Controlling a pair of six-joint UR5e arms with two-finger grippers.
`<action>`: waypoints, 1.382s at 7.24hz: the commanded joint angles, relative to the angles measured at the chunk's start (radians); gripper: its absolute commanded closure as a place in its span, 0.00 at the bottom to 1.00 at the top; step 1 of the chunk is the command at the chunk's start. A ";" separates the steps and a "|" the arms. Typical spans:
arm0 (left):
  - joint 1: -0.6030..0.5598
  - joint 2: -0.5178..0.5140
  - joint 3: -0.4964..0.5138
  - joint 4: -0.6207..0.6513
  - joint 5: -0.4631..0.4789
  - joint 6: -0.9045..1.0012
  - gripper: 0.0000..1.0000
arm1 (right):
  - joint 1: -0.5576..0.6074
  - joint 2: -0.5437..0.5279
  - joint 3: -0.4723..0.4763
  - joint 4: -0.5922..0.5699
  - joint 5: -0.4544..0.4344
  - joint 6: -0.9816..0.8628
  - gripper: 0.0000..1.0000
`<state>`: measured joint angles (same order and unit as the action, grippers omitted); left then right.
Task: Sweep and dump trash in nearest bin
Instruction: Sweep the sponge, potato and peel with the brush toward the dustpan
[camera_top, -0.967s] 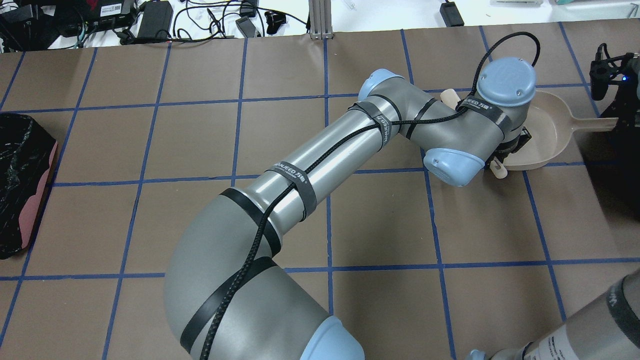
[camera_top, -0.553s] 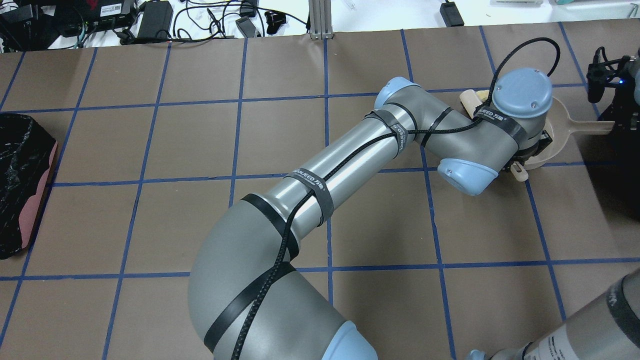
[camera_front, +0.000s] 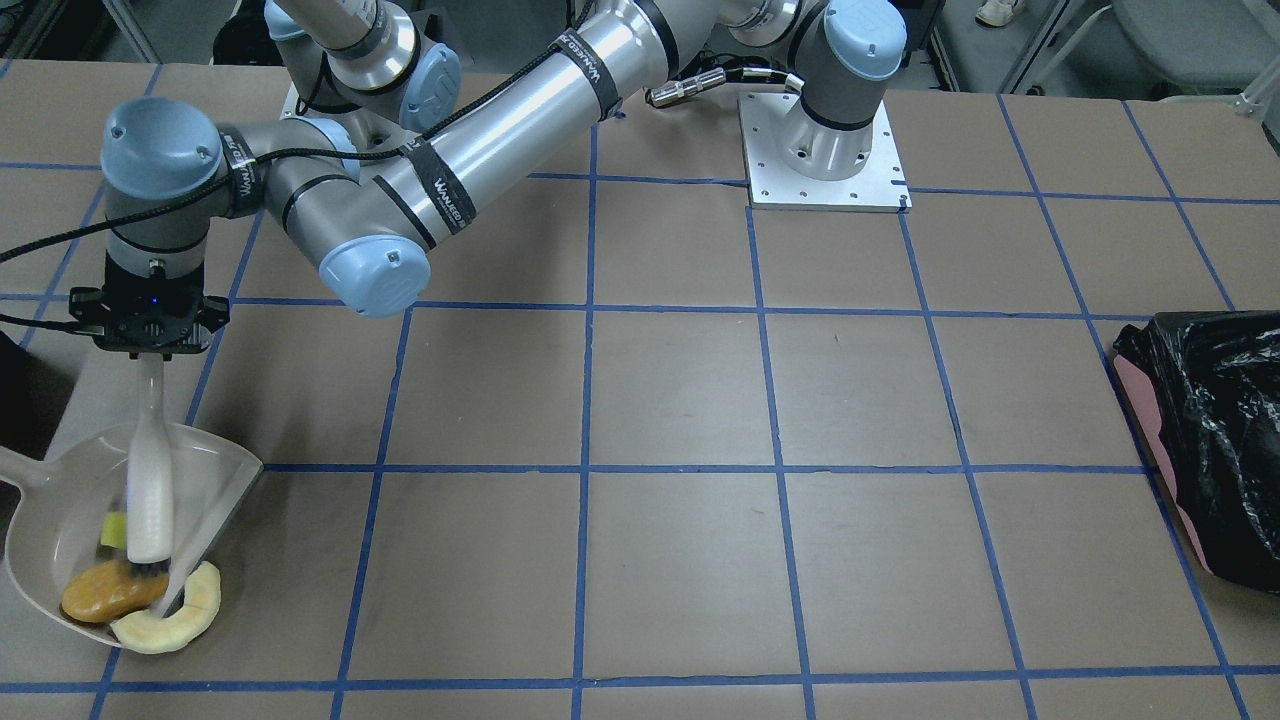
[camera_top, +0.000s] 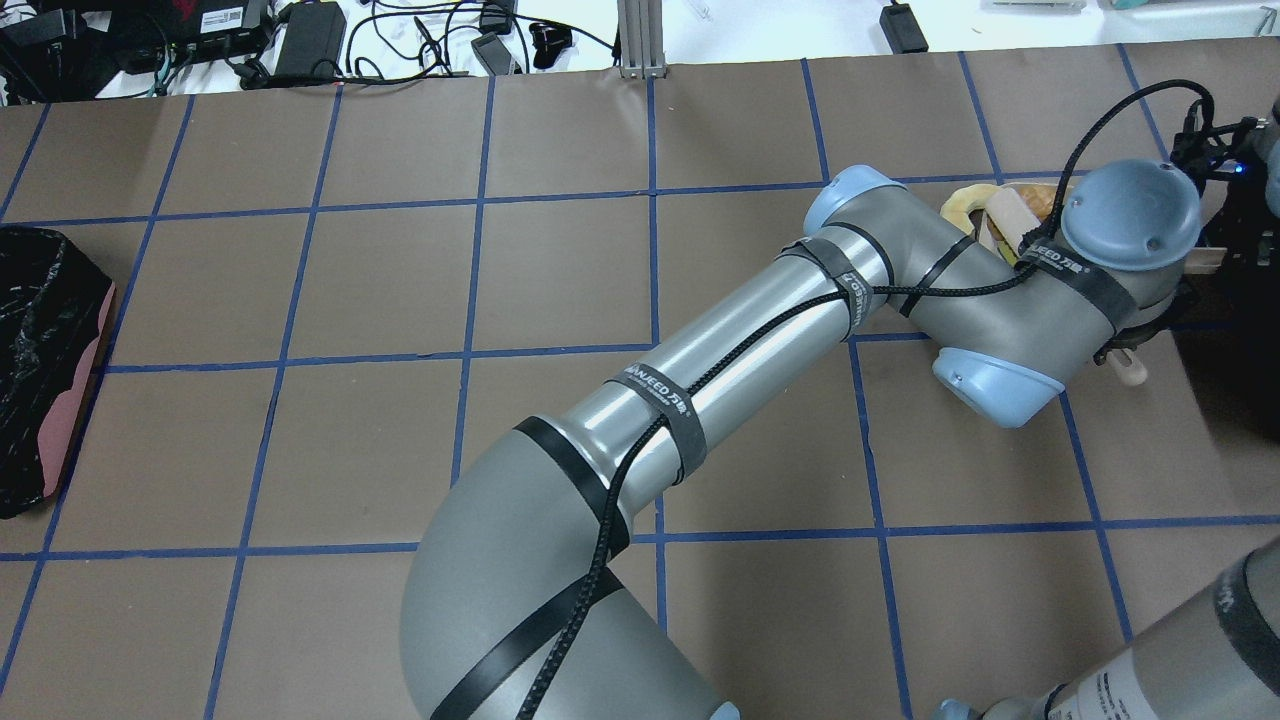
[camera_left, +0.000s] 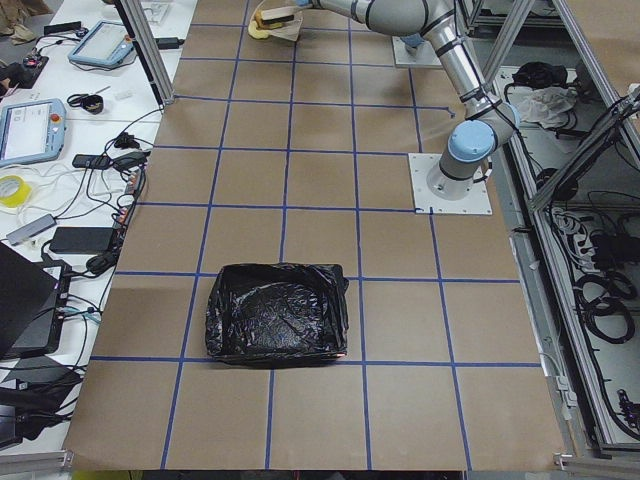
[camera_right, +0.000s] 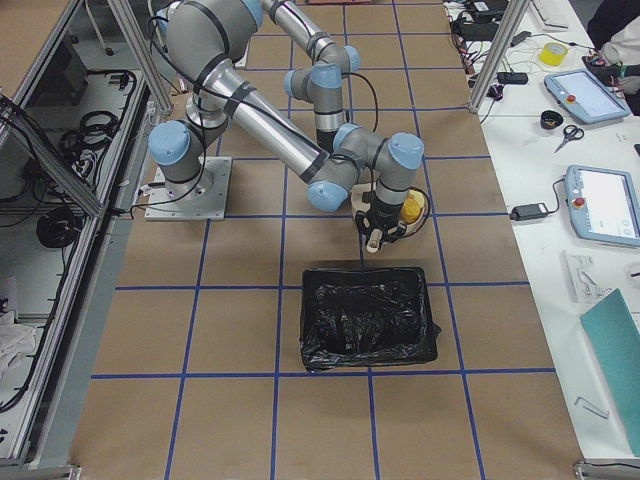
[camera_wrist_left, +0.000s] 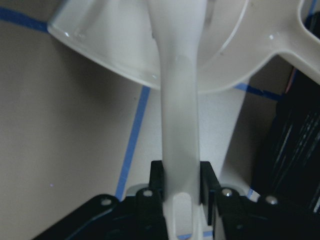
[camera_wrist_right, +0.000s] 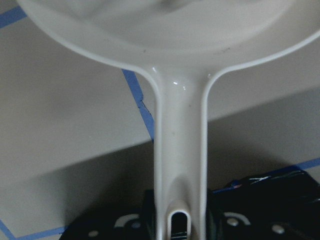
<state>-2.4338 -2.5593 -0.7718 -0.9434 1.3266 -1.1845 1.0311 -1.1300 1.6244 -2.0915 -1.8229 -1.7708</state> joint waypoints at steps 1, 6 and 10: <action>0.008 0.068 -0.059 -0.073 0.008 0.125 1.00 | 0.001 0.001 0.000 -0.001 0.001 0.001 0.98; 0.177 0.116 -0.159 -0.144 0.091 0.502 1.00 | 0.001 0.001 0.000 -0.001 0.034 -0.001 0.98; 0.205 -0.001 -0.068 -0.132 0.161 0.759 1.00 | 0.001 0.001 0.002 0.007 0.053 -0.003 0.97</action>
<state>-2.2306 -2.5217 -0.8785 -1.0771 1.4799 -0.5046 1.0322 -1.1290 1.6258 -2.0872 -1.7840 -1.7763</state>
